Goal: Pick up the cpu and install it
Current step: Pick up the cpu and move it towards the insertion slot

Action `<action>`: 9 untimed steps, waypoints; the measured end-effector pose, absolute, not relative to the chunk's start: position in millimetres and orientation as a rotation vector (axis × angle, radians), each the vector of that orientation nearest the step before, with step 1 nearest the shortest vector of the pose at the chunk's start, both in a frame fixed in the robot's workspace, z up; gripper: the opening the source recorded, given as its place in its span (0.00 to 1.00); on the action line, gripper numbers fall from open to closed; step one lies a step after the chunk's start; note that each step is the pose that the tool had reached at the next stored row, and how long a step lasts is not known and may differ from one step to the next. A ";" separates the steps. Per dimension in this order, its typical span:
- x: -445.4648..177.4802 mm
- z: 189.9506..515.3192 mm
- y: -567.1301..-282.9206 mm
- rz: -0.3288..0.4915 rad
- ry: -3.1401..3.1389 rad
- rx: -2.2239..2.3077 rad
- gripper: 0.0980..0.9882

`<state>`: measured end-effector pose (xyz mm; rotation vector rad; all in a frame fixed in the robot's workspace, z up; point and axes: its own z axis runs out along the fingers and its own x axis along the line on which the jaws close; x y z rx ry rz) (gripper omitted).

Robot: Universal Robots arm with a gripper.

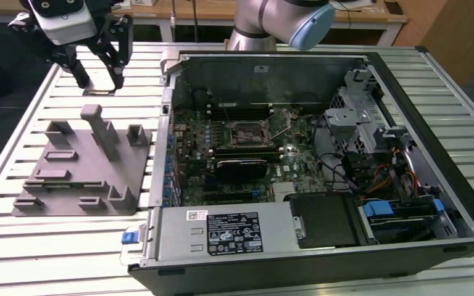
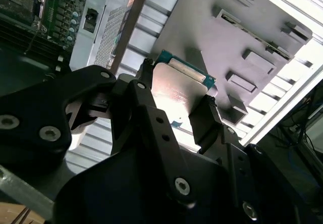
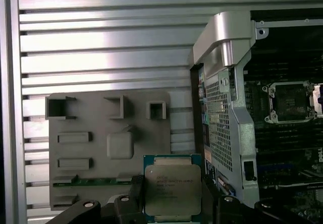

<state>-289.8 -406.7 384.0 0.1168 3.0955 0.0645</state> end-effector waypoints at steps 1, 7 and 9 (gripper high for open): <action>-288.1 384.0 -406.7 0.065 3.096 0.117 0.50; -279.2 383.9 -406.7 0.065 3.096 0.117 0.50; -276.3 384.0 -406.7 0.064 3.096 0.117 0.50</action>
